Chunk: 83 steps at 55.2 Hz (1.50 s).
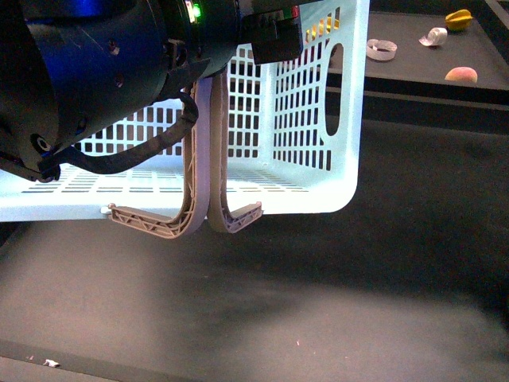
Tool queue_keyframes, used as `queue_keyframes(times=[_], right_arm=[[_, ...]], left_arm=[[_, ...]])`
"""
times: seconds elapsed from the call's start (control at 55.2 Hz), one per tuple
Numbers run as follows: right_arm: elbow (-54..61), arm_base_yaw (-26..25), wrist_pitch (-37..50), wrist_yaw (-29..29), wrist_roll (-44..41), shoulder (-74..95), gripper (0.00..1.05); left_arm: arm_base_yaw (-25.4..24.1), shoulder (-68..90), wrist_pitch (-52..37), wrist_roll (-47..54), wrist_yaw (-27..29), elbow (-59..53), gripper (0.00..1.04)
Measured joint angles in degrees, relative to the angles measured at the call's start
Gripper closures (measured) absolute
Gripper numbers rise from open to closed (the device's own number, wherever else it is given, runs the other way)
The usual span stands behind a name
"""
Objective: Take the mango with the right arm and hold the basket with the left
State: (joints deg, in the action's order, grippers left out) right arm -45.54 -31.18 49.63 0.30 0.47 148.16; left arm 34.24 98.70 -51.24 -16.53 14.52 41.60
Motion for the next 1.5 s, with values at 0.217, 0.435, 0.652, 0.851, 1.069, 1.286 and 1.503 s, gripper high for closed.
queue_keyframes(times=[0.217, 0.435, 0.652, 0.851, 1.069, 1.286, 1.503], right_arm=[[7.0, 4.1, -1.1, -4.5, 5.8, -15.3, 0.43], [12.7, 12.6, -4.7, -7.0, 13.1, -31.8, 0.43], [13.9, 27.9, -10.7, -7.1, 20.4, -51.0, 0.43], [10.9, 42.1, -12.7, -5.7, 23.5, -57.7, 0.43], [5.7, 50.4, -13.2, -4.3, 23.8, -54.0, 0.43], [-1.4, 53.8, -13.0, -2.9, 24.0, -45.2, 0.43], [-5.8, 54.7, -13.0, -1.3, 23.9, -40.3, 0.42]], left_arm=[[0.0, 0.0, 0.0, 0.0, -0.1, 0.0, 0.77], [0.0, 0.0, 0.0, 0.0, 0.0, 0.0, 0.77], [0.0, 0.0, 0.0, 0.0, 0.0, 0.0, 0.77], [0.0, 0.0, 0.0, 0.0, 0.0, 0.0, 0.77], [0.0, 0.0, 0.0, 0.0, 0.0, 0.0, 0.77], [0.0, 0.0, 0.0, 0.0, 0.0, 0.0, 0.77], [0.0, 0.0, 0.0, 0.0, 0.0, 0.0, 0.77]])
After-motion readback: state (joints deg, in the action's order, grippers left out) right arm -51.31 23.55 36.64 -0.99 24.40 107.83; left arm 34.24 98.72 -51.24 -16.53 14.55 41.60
